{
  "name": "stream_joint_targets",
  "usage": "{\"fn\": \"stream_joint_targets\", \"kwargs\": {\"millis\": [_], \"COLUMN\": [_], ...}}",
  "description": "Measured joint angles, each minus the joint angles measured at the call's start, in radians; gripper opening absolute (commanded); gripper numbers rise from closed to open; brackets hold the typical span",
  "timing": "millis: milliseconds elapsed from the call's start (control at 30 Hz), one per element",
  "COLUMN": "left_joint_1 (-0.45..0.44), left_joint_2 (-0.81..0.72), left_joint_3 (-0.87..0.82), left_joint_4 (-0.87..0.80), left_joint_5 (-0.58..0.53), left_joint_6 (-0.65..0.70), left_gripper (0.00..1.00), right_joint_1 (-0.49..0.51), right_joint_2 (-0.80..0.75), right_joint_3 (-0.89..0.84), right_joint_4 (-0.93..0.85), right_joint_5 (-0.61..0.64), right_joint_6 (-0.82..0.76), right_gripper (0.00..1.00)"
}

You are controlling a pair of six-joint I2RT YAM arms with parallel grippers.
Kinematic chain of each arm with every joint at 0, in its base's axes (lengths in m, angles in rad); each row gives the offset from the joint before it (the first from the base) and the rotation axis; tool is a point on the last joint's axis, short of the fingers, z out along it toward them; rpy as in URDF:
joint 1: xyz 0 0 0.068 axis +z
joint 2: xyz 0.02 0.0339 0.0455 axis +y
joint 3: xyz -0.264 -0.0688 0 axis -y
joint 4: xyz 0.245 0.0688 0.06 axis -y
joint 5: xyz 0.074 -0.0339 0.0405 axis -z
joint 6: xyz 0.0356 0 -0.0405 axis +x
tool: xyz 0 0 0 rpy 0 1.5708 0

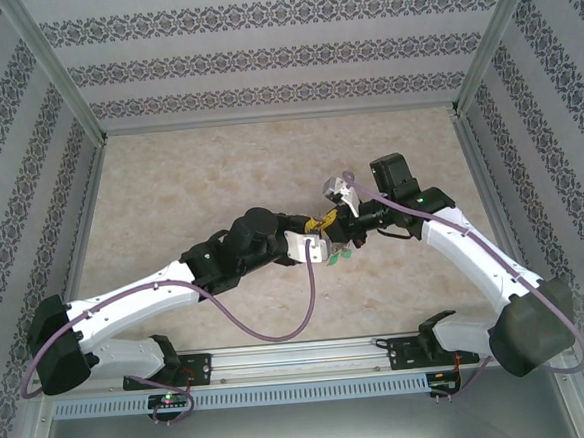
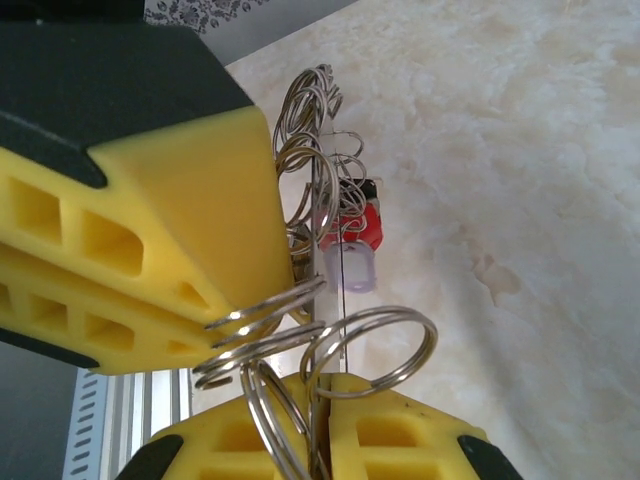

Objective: Put the keys on the keyring

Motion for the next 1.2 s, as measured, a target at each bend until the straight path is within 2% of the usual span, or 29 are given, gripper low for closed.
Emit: {"fn": "stream_joint_targets", "kwargs": {"millis": [167,500,600,733,867,1000,1067,1200], "left_joint_1": [0.000,0.000,0.001,0.013,0.051,0.086,0.105,0.146], "left_joint_2": [0.006,0.008,0.007,-0.008,-0.033,-0.044,-0.043,-0.043], "left_joint_3": [0.011,0.026,0.034,0.035,0.035,0.035,0.035,0.035], "left_joint_4": [0.001,-0.030,-0.051,-0.063,-0.066,-0.065,-0.066,-0.066], "left_joint_5": [-0.020,-0.021,0.007,0.097,0.200,0.267,0.286,0.301], "left_joint_6": [0.000,0.000,-0.014,-0.061,-0.129,-0.180,-0.202,-0.227], "left_gripper": [0.01,0.00,0.00,0.00,0.00,0.00,0.00,0.00], "right_joint_1": [-0.010,-0.010,-0.010,-0.011,-0.011,-0.011,-0.011,-0.011], "right_joint_2": [0.003,-0.001,-0.024,-0.112,-0.222,-0.253,-0.253,-0.266], "right_joint_3": [-0.006,-0.025,-0.048,-0.121,-0.196,-0.219,-0.222,-0.224], "right_joint_4": [0.000,0.014,0.022,0.058,0.143,0.209,0.224,0.210], "right_joint_5": [-0.001,-0.005,-0.005,-0.004,0.003,0.011,0.015,0.016], "right_joint_6": [0.000,-0.005,-0.040,-0.120,-0.167,-0.171,-0.174,-0.215], "right_gripper": [0.00,0.00,0.08,0.17,0.18,0.18,0.31,0.42]}}
